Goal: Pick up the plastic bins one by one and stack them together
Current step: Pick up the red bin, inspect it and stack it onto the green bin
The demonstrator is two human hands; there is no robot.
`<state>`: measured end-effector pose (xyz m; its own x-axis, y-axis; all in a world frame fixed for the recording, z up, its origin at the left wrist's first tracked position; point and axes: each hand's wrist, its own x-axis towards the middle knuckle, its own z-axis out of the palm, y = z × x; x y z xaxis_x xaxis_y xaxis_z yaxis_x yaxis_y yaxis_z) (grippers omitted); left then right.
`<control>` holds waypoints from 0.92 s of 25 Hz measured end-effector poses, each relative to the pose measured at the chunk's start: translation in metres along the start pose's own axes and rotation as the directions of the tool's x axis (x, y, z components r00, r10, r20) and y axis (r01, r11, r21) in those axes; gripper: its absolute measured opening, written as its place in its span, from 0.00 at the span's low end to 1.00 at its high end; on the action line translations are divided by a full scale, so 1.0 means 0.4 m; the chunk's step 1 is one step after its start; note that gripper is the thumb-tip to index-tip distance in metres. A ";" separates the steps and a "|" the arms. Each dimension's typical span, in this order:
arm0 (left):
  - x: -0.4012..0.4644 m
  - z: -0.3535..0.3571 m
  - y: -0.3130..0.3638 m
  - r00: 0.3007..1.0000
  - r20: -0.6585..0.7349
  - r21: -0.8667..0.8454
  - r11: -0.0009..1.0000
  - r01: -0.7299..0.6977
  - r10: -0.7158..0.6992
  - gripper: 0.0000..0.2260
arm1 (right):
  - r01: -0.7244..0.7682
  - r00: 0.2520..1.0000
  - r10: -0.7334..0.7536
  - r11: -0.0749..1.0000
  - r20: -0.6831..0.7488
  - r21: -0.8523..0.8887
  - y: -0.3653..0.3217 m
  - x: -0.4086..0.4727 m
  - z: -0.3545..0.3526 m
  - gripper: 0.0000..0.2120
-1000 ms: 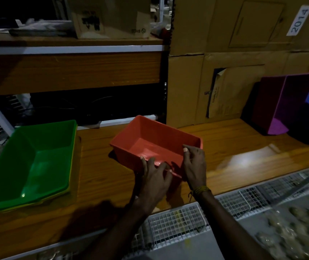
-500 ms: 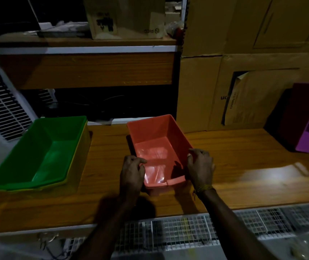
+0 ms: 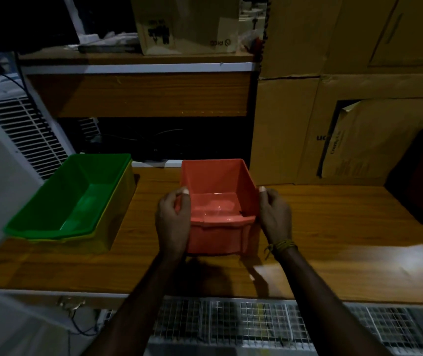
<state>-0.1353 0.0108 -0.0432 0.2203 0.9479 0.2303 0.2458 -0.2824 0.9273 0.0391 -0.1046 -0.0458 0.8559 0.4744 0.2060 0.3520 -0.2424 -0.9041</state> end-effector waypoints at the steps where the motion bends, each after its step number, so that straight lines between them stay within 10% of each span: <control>1: 0.016 -0.003 0.017 1.000 -0.031 -0.022 1.000 -0.004 0.004 0.24 | 0.016 1.000 -0.016 0.999 -0.005 0.028 -0.022 0.010 -0.011 0.19; 8: 0.064 -0.012 0.102 0.983 -0.151 -0.137 0.983 -0.121 0.100 0.21 | 0.072 0.997 -0.080 0.973 0.024 0.218 -0.126 0.037 -0.058 0.17; 23: 0.012 -0.019 -0.078 0.990 0.013 0.308 0.943 0.128 -0.138 0.15 | -0.116 0.979 0.100 0.990 0.179 0.081 0.061 -0.054 0.059 0.18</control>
<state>-0.1491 0.0252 -0.0689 0.1968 0.9758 0.0957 0.5507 -0.1908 0.8126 0.0204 -0.1008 -0.0811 0.8052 0.5914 0.0439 0.2181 -0.2265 -0.9493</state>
